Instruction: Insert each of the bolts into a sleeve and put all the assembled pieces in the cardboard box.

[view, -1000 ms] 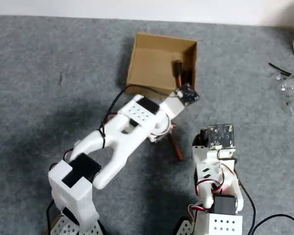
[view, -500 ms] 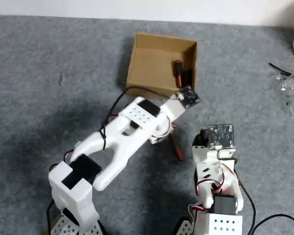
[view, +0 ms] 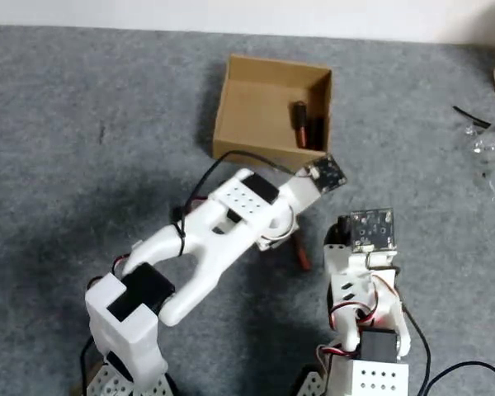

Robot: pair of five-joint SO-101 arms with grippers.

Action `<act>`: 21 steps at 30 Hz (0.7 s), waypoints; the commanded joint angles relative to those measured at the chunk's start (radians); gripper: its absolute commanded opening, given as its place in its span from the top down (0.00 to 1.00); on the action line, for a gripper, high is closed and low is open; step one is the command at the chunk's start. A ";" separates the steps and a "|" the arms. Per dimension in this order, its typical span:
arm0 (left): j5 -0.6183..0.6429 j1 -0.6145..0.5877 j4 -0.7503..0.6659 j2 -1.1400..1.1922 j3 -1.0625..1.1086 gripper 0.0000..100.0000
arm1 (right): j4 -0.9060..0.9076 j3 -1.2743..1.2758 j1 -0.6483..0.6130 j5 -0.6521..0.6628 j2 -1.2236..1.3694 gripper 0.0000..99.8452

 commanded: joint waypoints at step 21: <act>0.181 -0.053 0.025 0.150 -0.142 0.89 | -0.042 0.056 0.013 0.012 -0.015 0.99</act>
